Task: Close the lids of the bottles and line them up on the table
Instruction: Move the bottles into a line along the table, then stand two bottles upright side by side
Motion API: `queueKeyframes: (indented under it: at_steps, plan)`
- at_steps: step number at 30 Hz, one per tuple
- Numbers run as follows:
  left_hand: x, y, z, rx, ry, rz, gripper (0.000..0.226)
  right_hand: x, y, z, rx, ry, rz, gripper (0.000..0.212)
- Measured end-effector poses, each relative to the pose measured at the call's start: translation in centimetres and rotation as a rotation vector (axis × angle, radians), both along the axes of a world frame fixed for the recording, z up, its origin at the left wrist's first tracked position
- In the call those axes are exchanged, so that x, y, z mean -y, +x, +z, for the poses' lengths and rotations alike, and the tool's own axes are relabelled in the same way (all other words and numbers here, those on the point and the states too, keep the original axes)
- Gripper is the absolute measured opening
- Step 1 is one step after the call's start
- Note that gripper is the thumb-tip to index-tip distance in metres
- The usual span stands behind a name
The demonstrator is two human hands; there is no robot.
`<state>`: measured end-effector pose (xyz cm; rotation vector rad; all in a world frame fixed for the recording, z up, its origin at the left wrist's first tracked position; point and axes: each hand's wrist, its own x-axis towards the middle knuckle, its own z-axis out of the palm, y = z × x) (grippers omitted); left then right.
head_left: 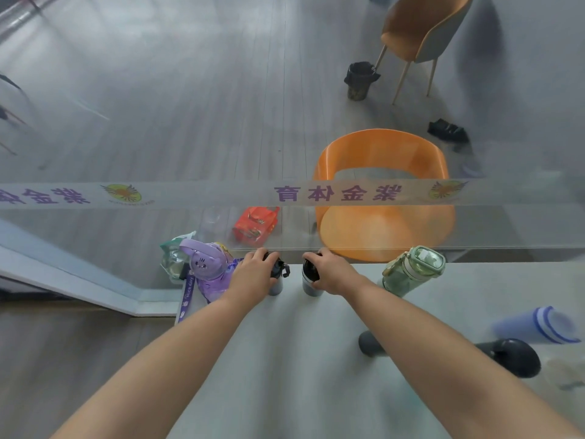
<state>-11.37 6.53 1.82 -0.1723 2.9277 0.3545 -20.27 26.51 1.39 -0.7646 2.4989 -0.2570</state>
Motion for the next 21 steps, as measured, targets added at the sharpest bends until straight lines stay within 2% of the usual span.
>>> queueKeyframes:
  at_steps: [8,10,13,17,21]
  plan:
    - [0.6,-0.1,-0.1,0.014,0.005,-0.042,0.066,0.0,0.4,-0.1,0.021,-0.002,-0.050,0.071]
    - [0.4,0.0,0.1,-0.010,-0.020,-0.068,0.072,-0.4,0.7,0.3,0.048,0.011,-0.057,0.083]
    - [-0.3,-0.3,0.8,-0.103,-0.018,-0.165,0.062,-2.1,1.2,1.7,0.069,-0.024,-0.073,0.099]
    - [-2.7,-1.7,2.5,-0.136,0.001,-0.308,0.049,-6.4,2.2,4.1,0.087,0.061,-0.147,0.077]
    - [-6.2,-2.3,3.1,-0.075,0.031,-0.383,0.051,-11.0,5.3,5.8,0.159,0.171,-0.229,0.077]
